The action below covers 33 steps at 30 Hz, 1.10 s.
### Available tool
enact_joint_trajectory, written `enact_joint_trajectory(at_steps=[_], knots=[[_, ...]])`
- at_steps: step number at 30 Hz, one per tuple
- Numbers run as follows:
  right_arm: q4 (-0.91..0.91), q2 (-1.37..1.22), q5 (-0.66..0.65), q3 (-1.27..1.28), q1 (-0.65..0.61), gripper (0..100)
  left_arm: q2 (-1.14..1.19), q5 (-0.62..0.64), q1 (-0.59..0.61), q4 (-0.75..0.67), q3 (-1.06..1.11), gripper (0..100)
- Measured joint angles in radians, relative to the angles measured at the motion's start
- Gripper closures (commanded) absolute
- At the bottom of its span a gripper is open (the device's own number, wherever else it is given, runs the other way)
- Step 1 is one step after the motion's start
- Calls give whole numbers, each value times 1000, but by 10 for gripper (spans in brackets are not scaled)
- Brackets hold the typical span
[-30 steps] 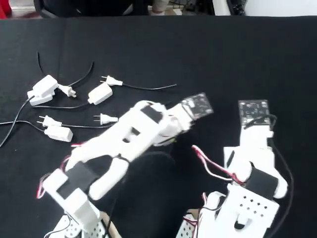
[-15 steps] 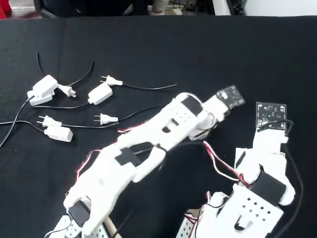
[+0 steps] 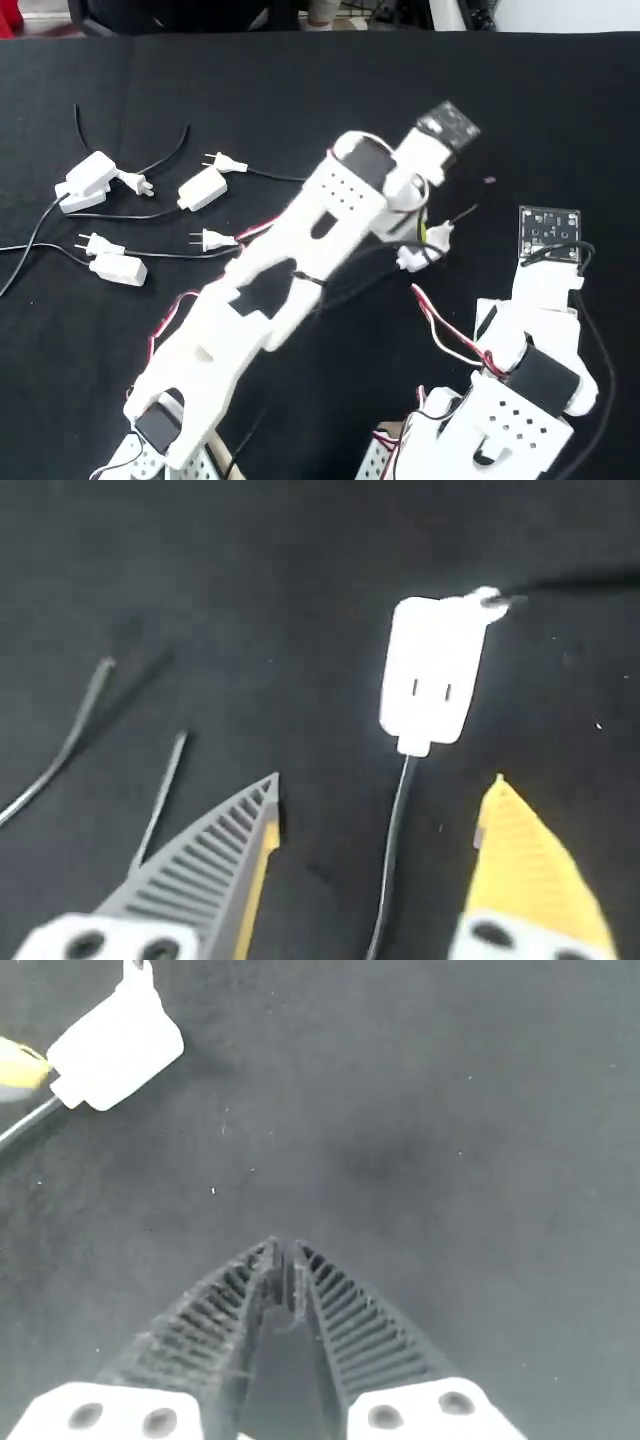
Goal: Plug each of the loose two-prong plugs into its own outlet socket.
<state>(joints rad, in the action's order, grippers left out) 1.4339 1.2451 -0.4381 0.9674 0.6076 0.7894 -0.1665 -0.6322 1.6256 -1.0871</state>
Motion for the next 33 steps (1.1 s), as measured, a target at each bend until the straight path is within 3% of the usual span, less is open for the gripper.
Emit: enact_joint_trajectory(at_steps=[3,8,15,25,29,33], knots=[[20,0,0,-18,0,985,0,6,28,95,-112,694],[31,0,0,-25,-41,985,0,14,164,124,-157,695],[52,-55,0,-26,-172,985,-121,14,423,126,15,757],[192,-410,-190,-192,-233,986,-494,-175,847,98,516,756],[290,-460,-311,-276,-267,986,-644,-290,1011,-41,790,757],[292,-503,-350,-279,-371,986,-796,-376,1185,-264,1134,757]])
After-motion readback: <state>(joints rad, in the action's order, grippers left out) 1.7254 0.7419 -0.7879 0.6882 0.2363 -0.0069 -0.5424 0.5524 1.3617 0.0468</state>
